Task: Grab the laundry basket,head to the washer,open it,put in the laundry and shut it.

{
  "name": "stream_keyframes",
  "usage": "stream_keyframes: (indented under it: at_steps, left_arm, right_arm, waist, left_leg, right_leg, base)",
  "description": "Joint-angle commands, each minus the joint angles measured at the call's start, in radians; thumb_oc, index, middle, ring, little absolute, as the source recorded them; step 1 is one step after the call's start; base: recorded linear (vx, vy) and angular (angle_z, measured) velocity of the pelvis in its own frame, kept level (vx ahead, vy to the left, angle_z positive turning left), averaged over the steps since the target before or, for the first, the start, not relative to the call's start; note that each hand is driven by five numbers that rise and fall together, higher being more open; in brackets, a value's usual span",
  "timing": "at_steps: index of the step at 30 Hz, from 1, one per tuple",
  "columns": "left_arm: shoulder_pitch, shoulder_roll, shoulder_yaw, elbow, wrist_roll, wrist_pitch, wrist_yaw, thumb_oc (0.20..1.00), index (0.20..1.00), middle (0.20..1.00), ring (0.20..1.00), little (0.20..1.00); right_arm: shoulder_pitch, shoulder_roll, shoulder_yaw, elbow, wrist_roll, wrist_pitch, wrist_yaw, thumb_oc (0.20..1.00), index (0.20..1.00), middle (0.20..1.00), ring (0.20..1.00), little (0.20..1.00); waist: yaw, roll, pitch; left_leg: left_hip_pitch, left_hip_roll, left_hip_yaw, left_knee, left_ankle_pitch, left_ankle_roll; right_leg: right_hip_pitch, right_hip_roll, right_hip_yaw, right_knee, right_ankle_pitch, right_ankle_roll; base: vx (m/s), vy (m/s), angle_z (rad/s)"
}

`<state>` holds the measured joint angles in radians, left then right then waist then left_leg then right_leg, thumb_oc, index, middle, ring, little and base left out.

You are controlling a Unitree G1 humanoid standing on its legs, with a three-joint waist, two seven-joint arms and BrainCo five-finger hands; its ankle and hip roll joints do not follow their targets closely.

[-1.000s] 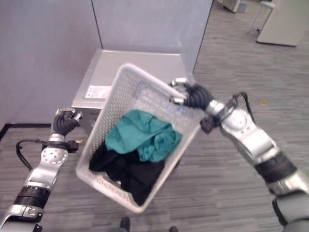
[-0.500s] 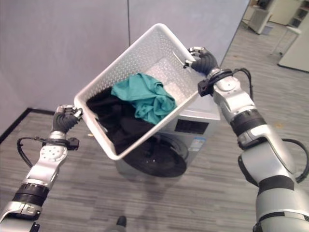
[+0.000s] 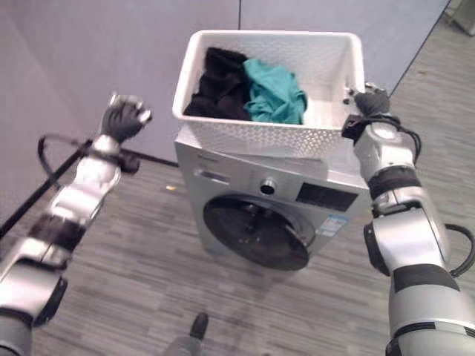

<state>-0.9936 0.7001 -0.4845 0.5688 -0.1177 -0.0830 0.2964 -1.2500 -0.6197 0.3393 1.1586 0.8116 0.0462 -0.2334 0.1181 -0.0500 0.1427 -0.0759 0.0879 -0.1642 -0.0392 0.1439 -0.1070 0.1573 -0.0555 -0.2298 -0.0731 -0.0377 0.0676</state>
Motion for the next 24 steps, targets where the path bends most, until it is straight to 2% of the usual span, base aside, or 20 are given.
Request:
stream_keyframes:
  at_steps: [1,2,4,5,6,7,8,9,11,16,24]
  left_arm:
    - [-0.120,0.021,-0.068,0.103,-0.024,-0.001,0.019,0.200,0.200,0.200,0.200,0.200]
    - [-0.166,0.009,-0.096,0.145,-0.036,0.000,0.016,0.200,0.200,0.200,0.200,0.200]
    - [-0.230,0.004,-0.138,0.192,-0.044,0.004,0.014,0.200,0.200,0.200,0.200,0.200]
    - [-0.264,-0.013,-0.171,0.246,-0.033,0.007,0.020,0.200,0.200,0.200,0.200,0.200]
    - [-0.289,-0.021,-0.187,0.255,-0.023,0.012,0.017,0.200,0.200,0.200,0.200,0.200]
    - [-0.289,-0.021,-0.187,0.255,-0.023,0.012,0.017,0.200,0.200,0.200,0.200,0.200]
    - [-0.300,-0.032,-0.201,0.275,-0.002,0.021,0.011,0.200,0.200,0.200,0.200,0.200]
    - [-0.301,-0.033,-0.202,0.276,-0.003,0.020,0.012,0.200,0.200,0.200,0.200,0.200]
    - [-0.329,-0.048,-0.239,0.324,0.010,0.030,-0.003,0.200,0.200,0.200,0.200,0.200]
    - [-0.365,-0.104,-0.277,0.426,0.041,0.050,-0.008,0.200,0.200,0.200,0.200,0.200]
    - [-0.397,-0.131,-0.269,0.449,0.029,0.051,0.028,0.200,0.200,0.200,0.200,0.200]
  right_arm:
    - [-0.202,-0.045,0.066,-0.041,0.038,-0.116,-0.030,0.200,0.200,0.200,0.200,0.200]
    - [-0.197,-0.035,0.073,-0.043,0.033,-0.108,-0.027,0.200,0.200,0.200,0.200,0.200]
    - [-0.171,-0.010,0.095,-0.042,0.014,-0.094,-0.024,0.200,0.200,0.200,0.200,0.200]
    - [-0.123,0.023,0.105,-0.047,-0.019,-0.070,-0.015,0.200,0.200,0.200,0.200,0.200]
    - [-0.088,0.063,0.140,-0.077,-0.065,-0.039,0.008,0.200,0.200,0.200,0.200,0.200]
    - [-0.088,0.063,0.140,-0.077,-0.065,-0.039,0.007,0.200,0.200,0.200,0.200,0.200]
    - [-0.071,0.100,0.153,-0.069,-0.111,-0.012,0.027,0.200,0.200,0.200,0.200,0.200]
    - [-0.070,0.100,0.152,-0.069,-0.112,-0.012,0.027,0.200,0.200,0.200,0.200,0.200]
    - [-0.058,0.128,0.170,-0.020,-0.168,0.021,0.055,0.200,0.200,0.200,0.200,0.200]
    - [-0.081,0.118,0.156,0.114,-0.216,0.045,0.067,0.200,0.200,0.200,0.200,0.200]
    - [-0.129,0.068,0.125,0.173,-0.188,0.037,0.020,0.200,0.200,0.200,0.200,0.200]
  waist:
    - [-0.019,-0.021,-0.005]
    - [-0.022,-0.025,-0.007]
    - [-0.019,-0.017,-0.014]
    - [-0.022,-0.007,-0.032]
    - [-0.023,-0.009,-0.045]
    - [-0.021,-0.010,-0.044]
    - [-0.021,-0.006,-0.053]
    - [-0.013,-0.008,-0.051]
    - [-0.010,-0.003,-0.060]
    - [-0.015,0.001,-0.070]
    - [-0.010,0.005,-0.059]
  left_leg:
    - [-0.062,0.054,-0.007,0.312,-0.120,-0.023]
    - [-0.074,0.054,0.003,0.268,-0.128,-0.016]
    - [-0.110,0.045,0.023,0.175,-0.089,-0.008]
    - [-0.076,0.045,0.041,0.122,-0.092,-0.001]
    - [-0.047,0.024,0.057,0.135,-0.126,0.014]
    - [-0.046,0.024,0.059,0.135,-0.127,0.014]
    - [-0.008,0.017,0.087,0.132,-0.143,0.031]
    - [-0.001,0.017,0.095,0.129,-0.144,0.032]
    - [0.051,0.008,0.130,0.096,-0.151,0.056]
    - [0.096,-0.024,0.144,0.023,-0.146,0.078]
    - [0.058,-0.039,0.135,0.007,-0.136,0.078]
  right_leg:
    - [-0.046,-0.035,0.073,0.140,-0.100,-0.021]
    - [-0.041,-0.038,0.068,0.140,-0.107,-0.018]
    - [-0.031,-0.039,0.072,0.137,-0.112,-0.007]
    - [-0.025,-0.047,0.086,0.162,-0.130,0.008]
    - [-0.029,-0.080,0.110,0.190,-0.120,0.032]
    - [-0.029,-0.081,0.112,0.191,-0.120,0.032]
    - [-0.033,-0.106,0.132,0.208,-0.092,0.052]
    - [-0.033,-0.107,0.140,0.208,-0.092,0.053]
    - [-0.038,-0.132,0.156,0.225,-0.045,0.080]
    - [-0.024,-0.167,0.142,0.197,0.007,0.107]
    - [-0.033,-0.189,0.109,0.131,0.037,0.119]
  base:
    - [0.09,0.016,0.15]
    - [0.16,0.084,0.28]
    - [0.21,0.199,0.19]
    - [0.35,0.392,-0.24]
    - [0.30,0.334,-0.37]
    - [0.30,0.341,-0.66]
    - [0.16,0.168,-0.73]
    - [0.25,0.267,-0.76]
    - [0.21,0.230,-0.74]
    - [0.13,0.147,-0.33]
    - [0.02,0.032,0.09]
